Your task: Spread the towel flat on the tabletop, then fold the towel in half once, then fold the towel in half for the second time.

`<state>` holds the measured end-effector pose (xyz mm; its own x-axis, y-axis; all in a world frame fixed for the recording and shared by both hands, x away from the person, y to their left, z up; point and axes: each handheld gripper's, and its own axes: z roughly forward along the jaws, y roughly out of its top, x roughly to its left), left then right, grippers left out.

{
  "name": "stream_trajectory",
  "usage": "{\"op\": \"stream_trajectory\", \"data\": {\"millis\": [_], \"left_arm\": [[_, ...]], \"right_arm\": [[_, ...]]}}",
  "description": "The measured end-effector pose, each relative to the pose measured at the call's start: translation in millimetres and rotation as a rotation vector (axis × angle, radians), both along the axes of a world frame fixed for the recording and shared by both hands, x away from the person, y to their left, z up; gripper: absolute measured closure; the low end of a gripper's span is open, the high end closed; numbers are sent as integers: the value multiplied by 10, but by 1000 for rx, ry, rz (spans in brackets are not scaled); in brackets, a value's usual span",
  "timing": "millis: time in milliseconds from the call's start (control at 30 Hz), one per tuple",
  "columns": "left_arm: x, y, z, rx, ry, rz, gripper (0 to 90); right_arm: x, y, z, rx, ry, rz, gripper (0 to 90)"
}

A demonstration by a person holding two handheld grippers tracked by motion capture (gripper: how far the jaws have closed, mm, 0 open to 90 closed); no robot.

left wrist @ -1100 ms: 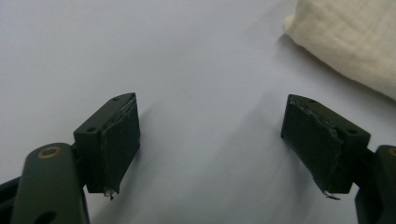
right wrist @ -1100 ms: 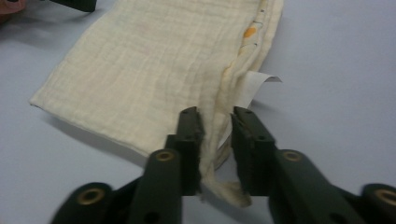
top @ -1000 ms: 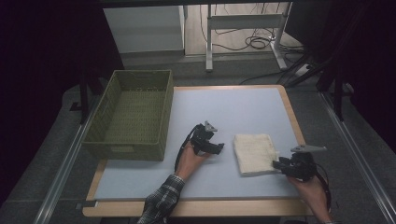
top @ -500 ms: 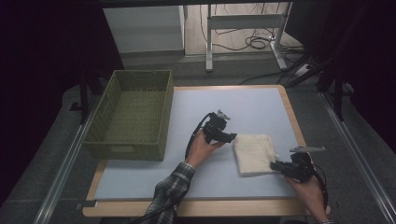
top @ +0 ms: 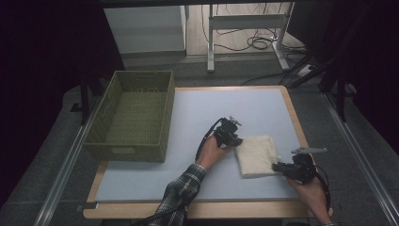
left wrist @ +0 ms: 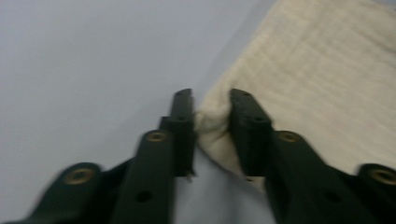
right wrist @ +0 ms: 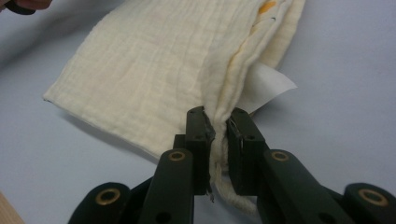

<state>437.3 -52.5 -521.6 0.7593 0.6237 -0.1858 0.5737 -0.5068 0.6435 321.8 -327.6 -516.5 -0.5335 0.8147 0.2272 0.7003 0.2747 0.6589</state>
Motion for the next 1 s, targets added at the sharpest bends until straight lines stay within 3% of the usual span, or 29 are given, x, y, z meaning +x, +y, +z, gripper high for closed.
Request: {"op": "stream_trajectory", "data": {"millis": [133, 400, 533, 1000], "left_arm": [[-11, 2, 1, -12, -1, -6, 832], [-59, 44, 127, 35, -81, -14, 840], [-84, 111, 219, 47, -102, -13, 838], [-95, 428, 436, 91, -123, 29, 832]], "right_arm": [[-4, -8, 7, 12, 1, -3, 807], [-42, 9, 88, 31, -11, 20, 808], [-49, 59, 150, 38, -22, 42, 808], [32, 400, 314, 62, -49, 120, 807]]}}
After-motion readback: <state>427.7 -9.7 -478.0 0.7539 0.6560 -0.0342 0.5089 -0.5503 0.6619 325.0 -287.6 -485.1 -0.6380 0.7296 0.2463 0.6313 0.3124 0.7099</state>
